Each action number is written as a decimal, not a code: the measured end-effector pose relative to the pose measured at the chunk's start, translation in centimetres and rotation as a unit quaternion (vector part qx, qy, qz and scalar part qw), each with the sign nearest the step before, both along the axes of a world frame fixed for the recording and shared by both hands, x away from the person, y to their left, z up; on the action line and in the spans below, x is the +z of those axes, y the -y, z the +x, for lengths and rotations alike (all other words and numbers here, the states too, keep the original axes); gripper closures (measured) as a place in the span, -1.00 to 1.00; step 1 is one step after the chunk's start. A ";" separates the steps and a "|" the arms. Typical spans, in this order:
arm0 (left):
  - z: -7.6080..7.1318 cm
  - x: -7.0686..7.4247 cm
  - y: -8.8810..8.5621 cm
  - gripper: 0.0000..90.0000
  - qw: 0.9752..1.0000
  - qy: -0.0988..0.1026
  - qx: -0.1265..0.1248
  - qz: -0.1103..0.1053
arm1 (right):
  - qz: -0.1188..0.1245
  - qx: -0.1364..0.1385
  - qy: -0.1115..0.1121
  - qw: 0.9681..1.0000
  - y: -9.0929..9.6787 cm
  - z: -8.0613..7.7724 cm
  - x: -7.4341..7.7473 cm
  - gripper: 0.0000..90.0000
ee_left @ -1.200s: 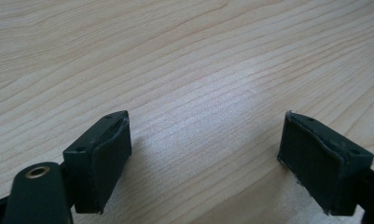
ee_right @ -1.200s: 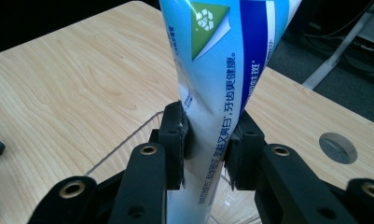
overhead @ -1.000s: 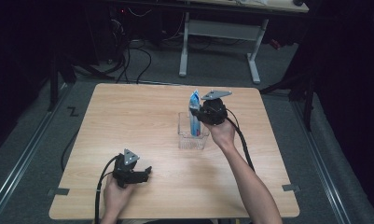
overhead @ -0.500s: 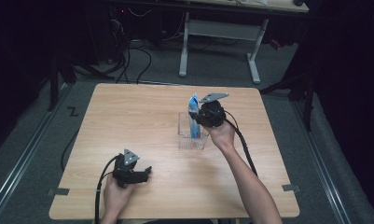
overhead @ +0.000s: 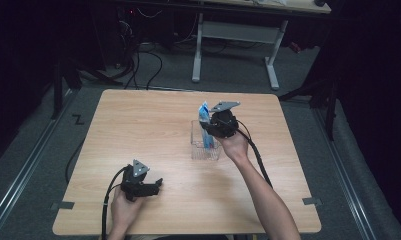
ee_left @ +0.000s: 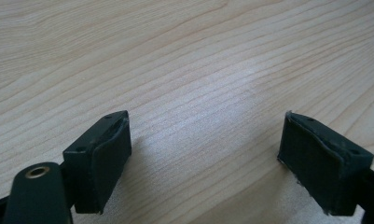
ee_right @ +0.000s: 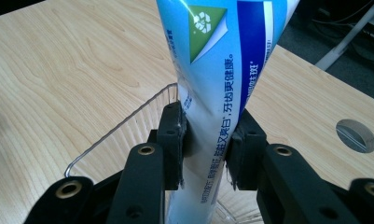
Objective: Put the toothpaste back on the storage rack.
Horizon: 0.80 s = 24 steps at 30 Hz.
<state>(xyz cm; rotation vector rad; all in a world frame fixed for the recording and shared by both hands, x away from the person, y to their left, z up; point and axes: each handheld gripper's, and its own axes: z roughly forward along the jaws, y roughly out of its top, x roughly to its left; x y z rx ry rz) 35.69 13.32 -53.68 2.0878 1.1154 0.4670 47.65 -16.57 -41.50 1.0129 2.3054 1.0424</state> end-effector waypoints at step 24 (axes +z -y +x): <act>0.0 0.0 0.0 -0.62 1.000 0.000 -0.002 0.002 | -0.003 0.018 -0.017 1.000 -1.8 0.6 -0.2 0.46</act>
